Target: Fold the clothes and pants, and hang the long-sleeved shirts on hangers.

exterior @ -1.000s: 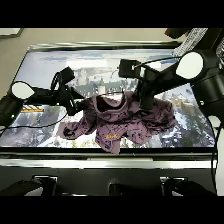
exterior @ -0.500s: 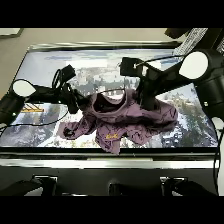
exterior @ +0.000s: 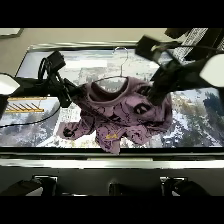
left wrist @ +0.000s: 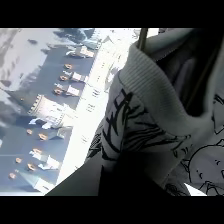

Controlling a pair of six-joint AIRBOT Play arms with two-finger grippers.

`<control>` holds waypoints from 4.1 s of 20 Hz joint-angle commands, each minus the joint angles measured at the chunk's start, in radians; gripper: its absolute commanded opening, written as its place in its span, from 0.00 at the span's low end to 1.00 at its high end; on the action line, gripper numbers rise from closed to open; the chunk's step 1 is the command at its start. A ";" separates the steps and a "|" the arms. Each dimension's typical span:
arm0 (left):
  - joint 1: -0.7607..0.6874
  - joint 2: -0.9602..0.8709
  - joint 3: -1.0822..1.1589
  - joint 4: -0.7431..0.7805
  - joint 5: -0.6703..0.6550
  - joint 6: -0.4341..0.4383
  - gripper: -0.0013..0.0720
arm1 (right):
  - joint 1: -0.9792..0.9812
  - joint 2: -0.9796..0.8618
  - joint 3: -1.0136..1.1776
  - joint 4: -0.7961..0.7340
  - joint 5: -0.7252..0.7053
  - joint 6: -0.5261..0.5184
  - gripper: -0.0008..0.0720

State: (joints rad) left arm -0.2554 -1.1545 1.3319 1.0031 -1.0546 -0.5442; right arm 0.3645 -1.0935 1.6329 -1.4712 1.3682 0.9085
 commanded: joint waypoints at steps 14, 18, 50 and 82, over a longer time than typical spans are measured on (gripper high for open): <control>-0.021 0.264 0.006 -0.019 0.002 -0.070 0.04 | -0.562 0.145 -0.117 0.304 0.017 0.036 0.77; -0.021 0.275 0.006 -0.085 0.002 -0.070 0.04 | -0.560 0.032 -0.118 0.543 0.013 -0.194 0.76; -0.021 0.270 0.006 -0.088 -0.002 -0.104 0.04 | -0.446 -0.301 -0.116 0.930 -0.140 -0.819 0.12; -0.020 0.232 0.003 -0.008 0.327 -0.587 0.77 | -0.446 0.383 -0.112 -0.480 -0.145 0.646 0.04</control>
State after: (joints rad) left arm -0.2756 -0.9192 1.3350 0.9936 -0.7345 -1.1206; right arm -0.0811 -0.7322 1.5169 -1.7042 1.2469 1.3479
